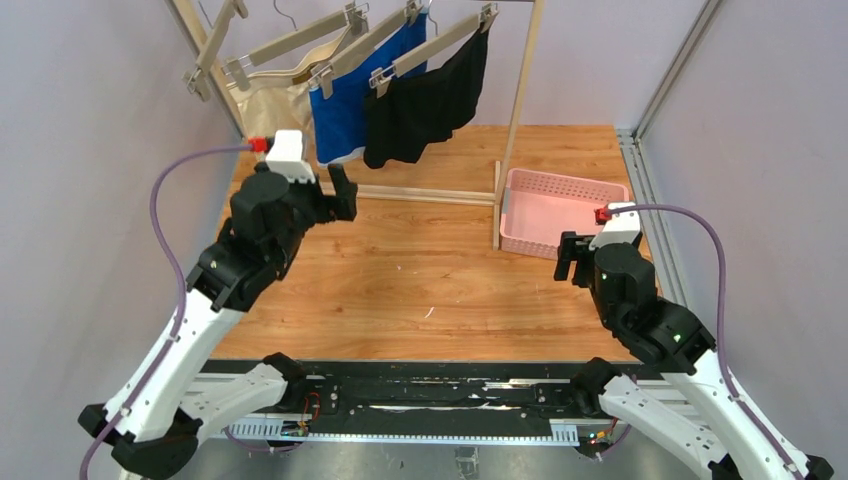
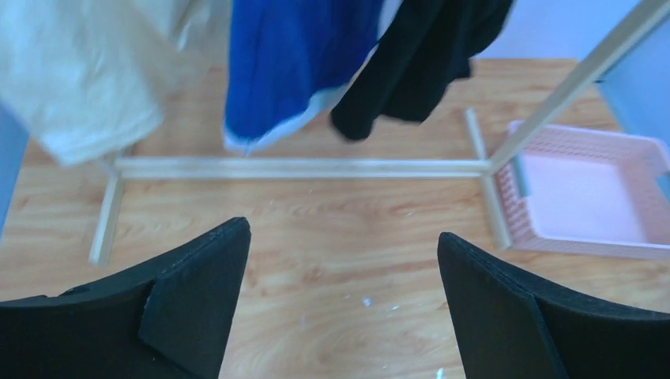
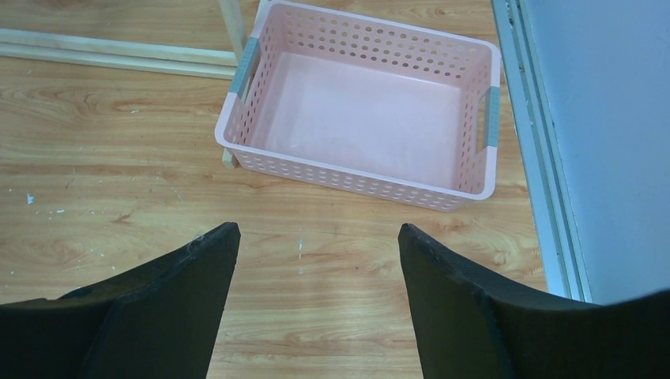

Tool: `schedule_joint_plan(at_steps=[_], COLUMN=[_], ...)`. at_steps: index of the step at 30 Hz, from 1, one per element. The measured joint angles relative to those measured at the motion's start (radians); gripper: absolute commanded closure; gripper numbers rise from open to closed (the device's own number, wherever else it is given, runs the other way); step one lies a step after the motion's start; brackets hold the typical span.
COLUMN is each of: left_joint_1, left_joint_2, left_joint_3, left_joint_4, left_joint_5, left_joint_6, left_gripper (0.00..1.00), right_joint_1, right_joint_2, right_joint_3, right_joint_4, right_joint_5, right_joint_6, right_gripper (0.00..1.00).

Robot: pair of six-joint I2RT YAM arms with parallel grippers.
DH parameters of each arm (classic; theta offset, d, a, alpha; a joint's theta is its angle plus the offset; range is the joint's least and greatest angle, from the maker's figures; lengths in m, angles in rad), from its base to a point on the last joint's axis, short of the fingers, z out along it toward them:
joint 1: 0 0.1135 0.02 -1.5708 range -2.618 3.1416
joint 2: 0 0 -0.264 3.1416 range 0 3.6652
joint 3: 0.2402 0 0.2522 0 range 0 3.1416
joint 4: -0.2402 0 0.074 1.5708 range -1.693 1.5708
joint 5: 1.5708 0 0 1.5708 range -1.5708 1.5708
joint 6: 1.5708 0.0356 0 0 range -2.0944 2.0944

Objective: Remove the underwear clipped to the hanger

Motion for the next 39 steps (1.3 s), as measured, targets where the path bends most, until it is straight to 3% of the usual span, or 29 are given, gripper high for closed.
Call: schedule_joint_plan(at_steps=[6,11,15,18,21,30,39], left_joint_1=[0.000,0.003,0.112,0.322,0.452,0.493,0.572], left_joint_2=[0.263,0.553,0.680,0.700,0.708,0.732,0.709], left_joint_3=[0.491,1.065,1.313,1.337,1.318,1.287,1.178], left_joint_4=[-0.120,-0.322,-0.433,-0.482,-0.518,-0.501,-0.309], left_joint_5=[0.083,0.019,0.052,0.185,0.258,0.335,0.320], left_joint_6=[0.065,0.143,0.181,0.161,0.154,0.217,0.243], left_gripper=[0.02,0.02,0.02,0.02,0.02,0.02,0.02], right_joint_1=[0.000,0.000,0.000,0.000,0.000,0.000,0.000], right_joint_2=[0.022,0.024,0.027,0.032,0.035,0.063,0.067], right_joint_3=[0.000,0.000,0.000,0.000,0.000,-0.002,-0.032], right_joint_4=[0.004,0.018,0.028,0.032,0.036,0.086,0.102], right_joint_5=[-0.029,-0.049,-0.064,-0.077,-0.090,-0.148,-0.220], right_joint_6=[-0.022,-0.036,-0.047,-0.051,-0.058,-0.075,-0.074], right_gripper=[0.24,0.24,0.24,0.24,0.25,0.28,0.32])
